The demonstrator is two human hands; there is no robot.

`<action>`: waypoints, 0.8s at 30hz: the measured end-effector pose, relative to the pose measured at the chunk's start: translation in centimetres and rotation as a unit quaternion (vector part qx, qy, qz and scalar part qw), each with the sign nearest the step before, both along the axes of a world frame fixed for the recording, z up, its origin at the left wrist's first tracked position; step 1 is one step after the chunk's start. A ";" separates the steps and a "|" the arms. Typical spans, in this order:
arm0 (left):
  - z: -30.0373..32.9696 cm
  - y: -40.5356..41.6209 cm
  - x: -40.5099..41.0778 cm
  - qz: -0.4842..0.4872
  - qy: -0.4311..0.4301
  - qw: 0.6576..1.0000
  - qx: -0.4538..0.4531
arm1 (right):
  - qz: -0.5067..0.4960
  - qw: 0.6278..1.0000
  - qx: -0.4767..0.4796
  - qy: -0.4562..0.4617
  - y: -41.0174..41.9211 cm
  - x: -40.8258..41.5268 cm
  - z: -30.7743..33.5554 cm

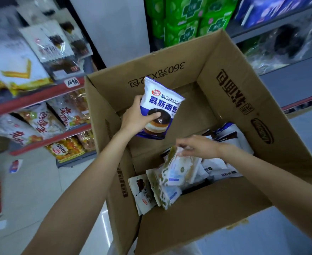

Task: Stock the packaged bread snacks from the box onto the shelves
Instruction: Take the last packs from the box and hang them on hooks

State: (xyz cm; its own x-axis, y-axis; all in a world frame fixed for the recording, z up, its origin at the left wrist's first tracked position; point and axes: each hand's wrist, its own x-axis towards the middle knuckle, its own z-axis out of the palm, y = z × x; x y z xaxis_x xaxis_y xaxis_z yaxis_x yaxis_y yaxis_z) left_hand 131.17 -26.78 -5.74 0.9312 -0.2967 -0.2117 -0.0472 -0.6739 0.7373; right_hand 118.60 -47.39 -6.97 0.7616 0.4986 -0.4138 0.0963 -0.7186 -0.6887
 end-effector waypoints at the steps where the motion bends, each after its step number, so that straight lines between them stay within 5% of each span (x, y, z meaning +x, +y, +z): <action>1: 1.6 0.5 0.0 0.025 -0.001 0.998 -0.057 | -0.049 0.998 0.026 -0.028 -0.5 -0.2 0.9; 5: 7.6 3.3 -0.3 0.118 0.008 0.952 -0.282 | -0.227 0.953 0.185 -0.076 -1.4 -1.2 4.8; 12: 13.7 10.1 -0.4 0.223 0.022 0.863 -0.454 | -0.345 0.877 0.276 -0.191 2.1 1.8 12.5; 18: 17.1 18.5 -0.4 0.238 -0.034 0.855 -0.459 | -0.335 0.850 0.335 -0.230 9.9 5.5 18.5; 24: 20.1 28.9 0.6 0.186 -0.157 0.883 -0.401 | -0.328 0.837 0.368 -0.238 20.5 9.5 22.0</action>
